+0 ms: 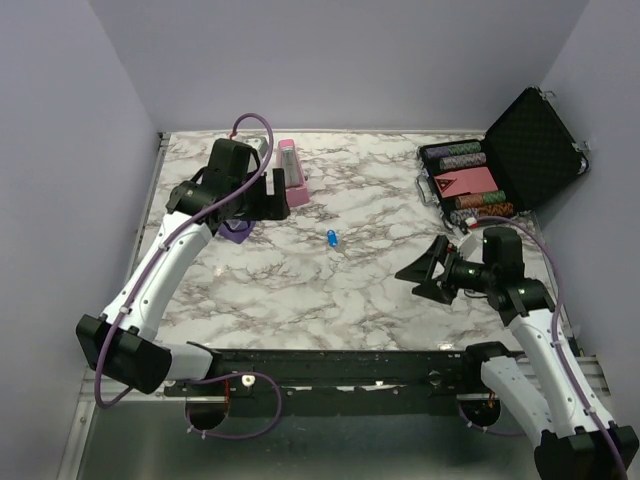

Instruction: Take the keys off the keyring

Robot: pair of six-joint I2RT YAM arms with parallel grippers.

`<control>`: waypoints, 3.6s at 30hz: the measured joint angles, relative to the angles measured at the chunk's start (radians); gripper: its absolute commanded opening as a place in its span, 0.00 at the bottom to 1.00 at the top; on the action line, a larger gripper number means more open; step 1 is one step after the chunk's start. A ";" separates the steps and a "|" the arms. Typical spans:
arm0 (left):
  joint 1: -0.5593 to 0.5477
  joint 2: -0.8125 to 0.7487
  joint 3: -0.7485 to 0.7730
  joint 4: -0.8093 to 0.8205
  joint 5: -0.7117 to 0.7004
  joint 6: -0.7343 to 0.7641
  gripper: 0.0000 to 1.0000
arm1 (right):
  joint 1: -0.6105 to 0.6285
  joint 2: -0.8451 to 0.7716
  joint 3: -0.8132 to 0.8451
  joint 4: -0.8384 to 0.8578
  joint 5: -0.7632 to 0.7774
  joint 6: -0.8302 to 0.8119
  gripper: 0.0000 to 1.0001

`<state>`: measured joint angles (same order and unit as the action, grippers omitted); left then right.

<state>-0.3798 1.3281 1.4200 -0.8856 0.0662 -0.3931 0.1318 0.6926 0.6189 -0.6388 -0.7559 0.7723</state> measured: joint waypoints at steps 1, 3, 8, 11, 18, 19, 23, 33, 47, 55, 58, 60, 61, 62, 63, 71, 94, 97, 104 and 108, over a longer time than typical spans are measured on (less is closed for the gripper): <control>0.000 -0.007 -0.012 0.018 0.025 0.014 0.93 | 0.000 0.019 0.009 0.000 0.000 -0.008 1.00; 0.000 -0.003 -0.017 0.045 0.069 0.035 0.99 | 0.000 0.061 0.033 0.007 0.001 -0.020 1.00; 0.000 0.073 0.015 0.103 0.145 0.072 0.98 | 0.000 0.143 0.093 0.053 0.001 -0.041 1.00; 0.000 0.122 0.019 0.121 0.173 0.096 0.95 | 0.000 0.183 0.128 0.076 0.001 -0.045 1.00; -0.002 0.217 0.001 0.189 0.317 0.185 0.91 | 0.000 0.267 0.150 0.170 -0.002 -0.028 1.00; -0.002 0.231 -0.005 0.200 0.335 0.192 0.90 | 0.000 0.284 0.160 0.175 -0.002 -0.025 1.00; -0.010 0.317 -0.007 0.233 0.399 0.222 0.89 | 0.000 0.344 0.218 0.183 -0.003 -0.042 1.00; -0.042 0.506 0.017 0.279 0.449 0.241 0.87 | 0.000 0.351 0.241 0.169 -0.012 -0.093 1.00; -0.050 0.701 0.115 0.329 0.493 0.243 0.86 | 0.000 0.353 0.312 0.053 -0.012 -0.206 1.00; -0.050 0.775 0.165 0.339 0.530 0.243 0.83 | 0.000 0.357 0.326 0.023 -0.011 -0.229 1.00; -0.050 0.795 0.174 0.338 0.549 0.244 0.83 | 0.000 0.360 0.327 0.018 -0.012 -0.232 1.00; -0.050 0.810 0.189 0.328 0.567 0.248 0.83 | 0.000 0.362 0.327 0.013 -0.012 -0.232 1.00; -0.050 0.821 0.206 0.319 0.576 0.249 0.83 | 0.000 0.362 0.327 0.011 -0.012 -0.232 1.00; -0.050 0.827 0.215 0.316 0.582 0.251 0.83 | 0.000 0.362 0.327 0.009 -0.012 -0.232 1.00; -0.050 0.837 0.232 0.309 0.592 0.253 0.83 | 0.000 0.362 0.327 0.008 -0.012 -0.232 1.00; -0.050 0.880 0.332 0.204 0.629 0.259 0.83 | 0.000 0.361 0.327 0.003 -0.012 -0.231 1.00; -0.099 0.947 0.367 0.079 0.712 0.250 0.70 | 0.000 0.341 0.327 -0.003 -0.012 -0.224 1.00; -0.101 0.947 0.369 0.078 0.711 0.246 0.67 | 0.000 0.339 0.328 -0.014 -0.012 -0.225 1.00; -0.102 0.947 0.397 0.073 0.706 0.243 0.63 | 0.000 0.338 0.348 -0.039 -0.012 -0.244 1.00; -0.102 0.948 0.418 0.069 0.704 0.243 0.63 | 0.000 0.338 0.356 -0.048 -0.012 -0.253 1.00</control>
<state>-0.4820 2.2757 1.8381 -0.8165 0.7700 -0.1505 0.1318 1.0306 0.9752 -0.6865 -0.7681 0.5194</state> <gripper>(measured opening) 0.634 0.998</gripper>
